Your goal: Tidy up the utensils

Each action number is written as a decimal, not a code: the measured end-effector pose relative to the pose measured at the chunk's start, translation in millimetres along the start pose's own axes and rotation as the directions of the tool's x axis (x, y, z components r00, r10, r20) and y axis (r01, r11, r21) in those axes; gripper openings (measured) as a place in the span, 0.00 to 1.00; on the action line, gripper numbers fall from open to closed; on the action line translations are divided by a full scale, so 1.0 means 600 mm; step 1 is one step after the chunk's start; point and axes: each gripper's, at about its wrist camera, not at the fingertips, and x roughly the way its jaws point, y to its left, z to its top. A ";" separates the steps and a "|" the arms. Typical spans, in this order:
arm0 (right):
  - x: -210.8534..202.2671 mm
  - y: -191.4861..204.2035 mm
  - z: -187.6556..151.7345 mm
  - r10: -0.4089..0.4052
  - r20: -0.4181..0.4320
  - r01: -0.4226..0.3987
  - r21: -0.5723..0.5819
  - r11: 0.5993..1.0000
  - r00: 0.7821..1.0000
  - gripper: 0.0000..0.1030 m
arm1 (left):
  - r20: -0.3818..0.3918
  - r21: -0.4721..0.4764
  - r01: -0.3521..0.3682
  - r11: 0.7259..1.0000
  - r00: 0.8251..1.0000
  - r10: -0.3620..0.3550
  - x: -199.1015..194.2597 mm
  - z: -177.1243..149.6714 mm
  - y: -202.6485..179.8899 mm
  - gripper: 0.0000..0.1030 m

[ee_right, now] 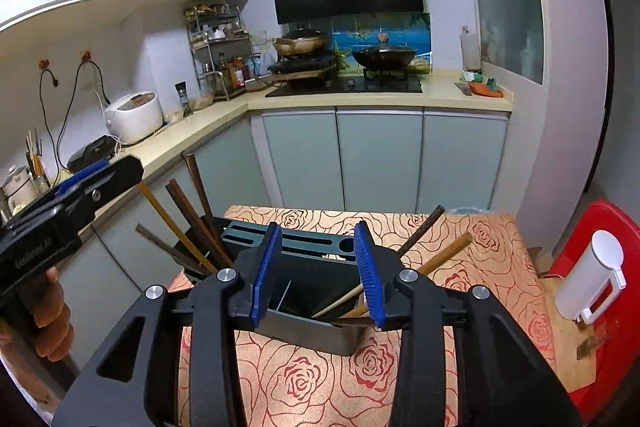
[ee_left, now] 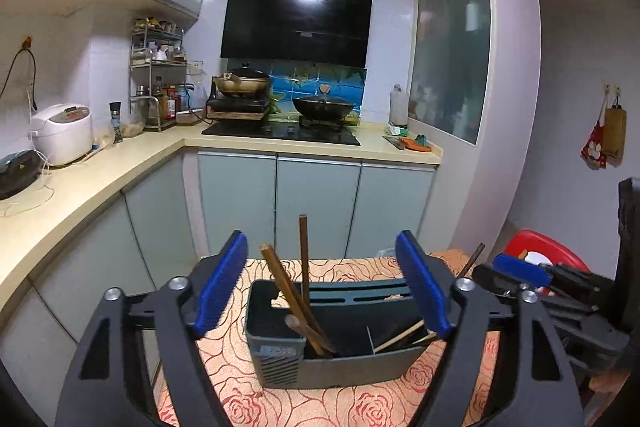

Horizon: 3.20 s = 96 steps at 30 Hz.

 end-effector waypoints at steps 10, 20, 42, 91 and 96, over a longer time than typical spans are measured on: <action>-0.044 -0.021 -0.028 -0.018 0.031 0.016 0.053 0.998 0.999 0.69 | 0.002 0.002 -0.043 0.999 0.999 0.043 -0.044 -0.042 0.012 0.89; -0.099 0.002 -0.075 -0.036 0.114 0.034 0.013 0.999 0.993 0.85 | -0.013 0.023 -0.142 0.990 0.990 0.142 -0.078 -0.104 0.019 0.90; -0.155 0.042 -0.182 -0.091 0.223 0.105 -0.054 0.993 0.971 0.93 | 0.011 0.072 -0.136 0.988 0.991 0.135 -0.144 -0.186 -0.028 0.91; -0.154 0.031 -0.219 -0.111 0.193 0.114 -0.007 0.993 0.975 0.93 | 0.025 0.066 -0.170 0.983 0.985 0.169 -0.155 -0.220 -0.015 0.91; -0.154 0.032 -0.219 -0.110 0.193 0.113 -0.009 0.994 0.975 0.93 | 0.023 0.066 -0.166 0.984 0.986 0.165 -0.156 -0.221 -0.014 0.91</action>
